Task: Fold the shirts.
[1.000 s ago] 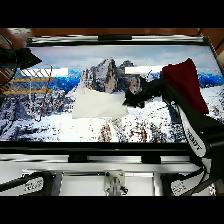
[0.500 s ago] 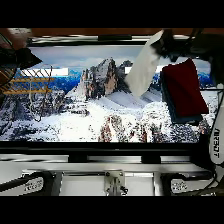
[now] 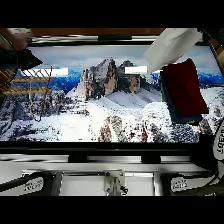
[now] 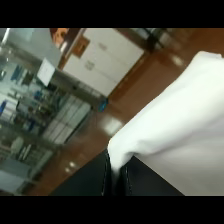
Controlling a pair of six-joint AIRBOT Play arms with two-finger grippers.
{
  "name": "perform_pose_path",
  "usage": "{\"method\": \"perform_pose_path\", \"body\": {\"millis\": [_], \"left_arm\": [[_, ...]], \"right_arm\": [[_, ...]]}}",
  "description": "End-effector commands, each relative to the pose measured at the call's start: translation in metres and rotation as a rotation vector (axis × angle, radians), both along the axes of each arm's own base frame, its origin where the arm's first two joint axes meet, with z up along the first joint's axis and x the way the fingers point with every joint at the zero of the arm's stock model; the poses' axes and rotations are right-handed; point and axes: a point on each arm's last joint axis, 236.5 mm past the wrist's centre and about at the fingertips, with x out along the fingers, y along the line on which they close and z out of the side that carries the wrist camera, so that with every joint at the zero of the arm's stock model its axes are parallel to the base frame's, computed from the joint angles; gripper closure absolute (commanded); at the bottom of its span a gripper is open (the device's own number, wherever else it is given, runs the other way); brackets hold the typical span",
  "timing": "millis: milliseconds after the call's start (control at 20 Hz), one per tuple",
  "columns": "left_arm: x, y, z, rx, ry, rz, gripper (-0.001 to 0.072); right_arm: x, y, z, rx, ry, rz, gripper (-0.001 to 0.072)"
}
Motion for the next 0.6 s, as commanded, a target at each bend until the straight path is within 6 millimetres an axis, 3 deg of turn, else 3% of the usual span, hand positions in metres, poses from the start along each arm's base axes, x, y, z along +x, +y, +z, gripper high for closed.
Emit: {"method": "perform_pose_path", "body": {"millis": [0, 150, 400, 550], "left_arm": [[-0.008, -0.017, -0.005, 0.011, 0.021, -0.057, 0.0668], [-0.012, -0.036, -0.005, 0.014, 0.019, -0.103, 0.0668], [-0.016, -0.054, -0.006, 0.016, 0.020, -0.144, 0.0669], [-0.017, -0.054, -0.006, 0.018, 0.018, -0.146, 0.0669]], "right_arm": [[0.014, -0.040, 0.009, -0.045, -0.097, -0.158, 0.0657], [0.022, -0.058, 0.005, -0.040, -0.130, -0.231, 0.0657], [0.030, -0.050, -0.011, -0.140, -0.110, -0.222, 0.0656], [0.011, -0.030, -0.031, -0.290, 0.038, -0.071, 0.0657]]}}
